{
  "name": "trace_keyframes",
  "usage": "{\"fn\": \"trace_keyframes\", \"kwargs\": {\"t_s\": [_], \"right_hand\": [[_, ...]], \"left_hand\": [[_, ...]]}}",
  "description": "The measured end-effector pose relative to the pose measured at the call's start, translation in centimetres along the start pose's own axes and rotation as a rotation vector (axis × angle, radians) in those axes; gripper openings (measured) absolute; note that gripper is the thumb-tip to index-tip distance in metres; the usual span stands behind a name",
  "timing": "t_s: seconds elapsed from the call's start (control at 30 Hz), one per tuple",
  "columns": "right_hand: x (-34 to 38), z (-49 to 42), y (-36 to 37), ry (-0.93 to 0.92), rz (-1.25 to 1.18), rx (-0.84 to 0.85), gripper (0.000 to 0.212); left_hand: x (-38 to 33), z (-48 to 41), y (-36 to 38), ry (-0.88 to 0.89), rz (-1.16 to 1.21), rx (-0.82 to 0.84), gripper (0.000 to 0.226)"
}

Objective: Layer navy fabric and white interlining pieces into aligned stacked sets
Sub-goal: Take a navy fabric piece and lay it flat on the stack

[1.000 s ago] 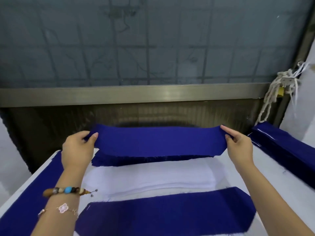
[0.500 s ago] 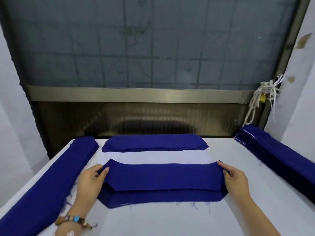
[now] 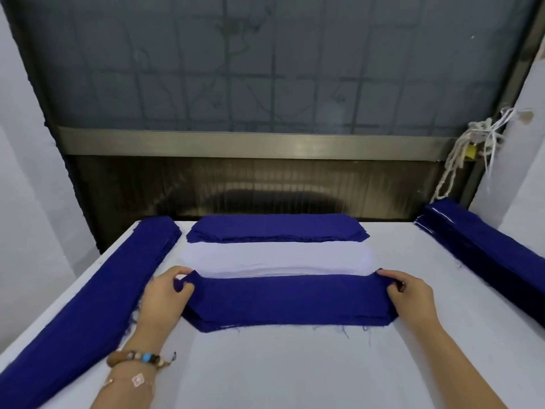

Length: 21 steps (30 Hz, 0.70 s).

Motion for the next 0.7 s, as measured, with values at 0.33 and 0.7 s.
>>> {"fn": "trace_keyframes", "kwargs": {"t_s": [0.33,0.7], "right_hand": [[0.11,-0.07,0.05,-0.048,0.014,-0.018,0.022],[0.32,-0.04,0.45,-0.038,0.091,0.018,0.030]], "left_hand": [[0.14,0.27,-0.14,0.001,-0.078,-0.011,0.028],[0.30,-0.09,0.58,-0.024,-0.166,0.062,0.021]]}}
Point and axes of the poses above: each hand's wrist, its own z-axis away from the middle knuckle, its own y-axis out of the palm, x = y × z, the point moved 10 cm from there along -z, towards the middle knuckle, and after that the axes turned 14 degrees about x, right-handed, at the moved point
